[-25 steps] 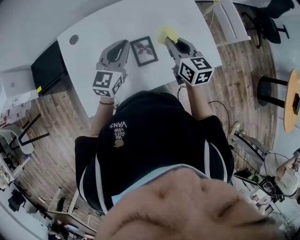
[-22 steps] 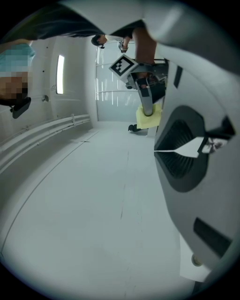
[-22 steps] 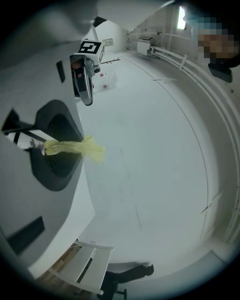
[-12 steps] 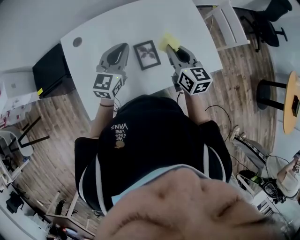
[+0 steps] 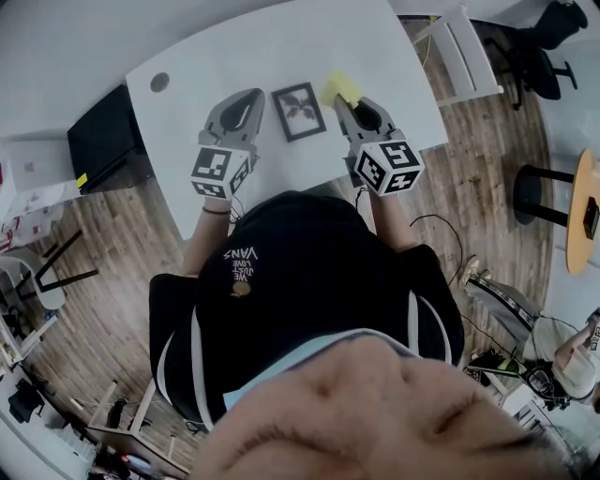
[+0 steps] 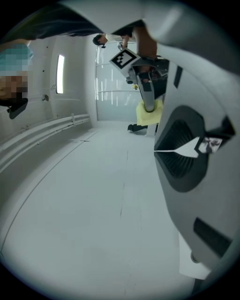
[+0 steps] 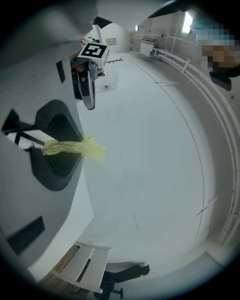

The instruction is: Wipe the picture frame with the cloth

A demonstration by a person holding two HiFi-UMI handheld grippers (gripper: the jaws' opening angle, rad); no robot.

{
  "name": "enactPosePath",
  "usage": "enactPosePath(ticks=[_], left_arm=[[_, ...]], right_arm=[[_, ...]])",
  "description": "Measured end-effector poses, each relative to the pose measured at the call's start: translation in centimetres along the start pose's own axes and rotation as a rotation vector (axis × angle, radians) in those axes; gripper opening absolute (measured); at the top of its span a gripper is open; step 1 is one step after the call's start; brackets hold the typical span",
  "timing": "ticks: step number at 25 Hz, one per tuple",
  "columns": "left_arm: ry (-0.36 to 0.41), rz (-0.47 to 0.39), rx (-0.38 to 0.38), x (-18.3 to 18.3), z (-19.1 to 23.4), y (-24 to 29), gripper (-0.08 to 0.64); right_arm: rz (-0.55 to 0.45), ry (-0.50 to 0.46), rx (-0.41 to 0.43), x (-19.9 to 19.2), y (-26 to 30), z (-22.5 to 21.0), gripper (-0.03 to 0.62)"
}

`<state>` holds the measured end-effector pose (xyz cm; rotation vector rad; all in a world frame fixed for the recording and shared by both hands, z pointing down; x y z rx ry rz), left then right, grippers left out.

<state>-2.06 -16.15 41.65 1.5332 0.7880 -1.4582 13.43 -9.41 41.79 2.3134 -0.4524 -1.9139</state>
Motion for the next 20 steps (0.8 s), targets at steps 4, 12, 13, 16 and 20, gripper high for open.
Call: enactPosePath(ticks=[4,12,13,16,20], left_arm=[[0.0,0.004,-0.003,-0.02,-0.09,0.11,0.018],[-0.002,0.004,-0.004,-0.11,-0.03,-0.01,0.018],[-0.002,0.004,-0.004,-0.12,-0.08,0.0,0.018],[-0.002,0.003,-0.004,-0.06,-0.19,0.1,0.018],[-0.003,0.004,-0.002,-0.04,-0.14,0.29,0.018]], right_arm=[[0.009,-0.004,0.0,-0.04,0.1,-0.11,0.046],[0.014,-0.011,0.006,0.0,0.41,0.19,0.046],[0.014,-0.012,0.006,-0.01,0.38,0.19,0.046],[0.017,-0.013,0.006,-0.01,0.35,0.03,0.046],[0.018,-0.013,0.005,0.05,0.43,-0.23,0.046]])
Point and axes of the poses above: the fingertips, and each gripper's own axes: y forward along the fingers, z to its left, x out of its top, the point moved 2 cm from there along -y, backward along the fingers, and after that the axes turned 4 degrees about -x, right-handed, at the moved point
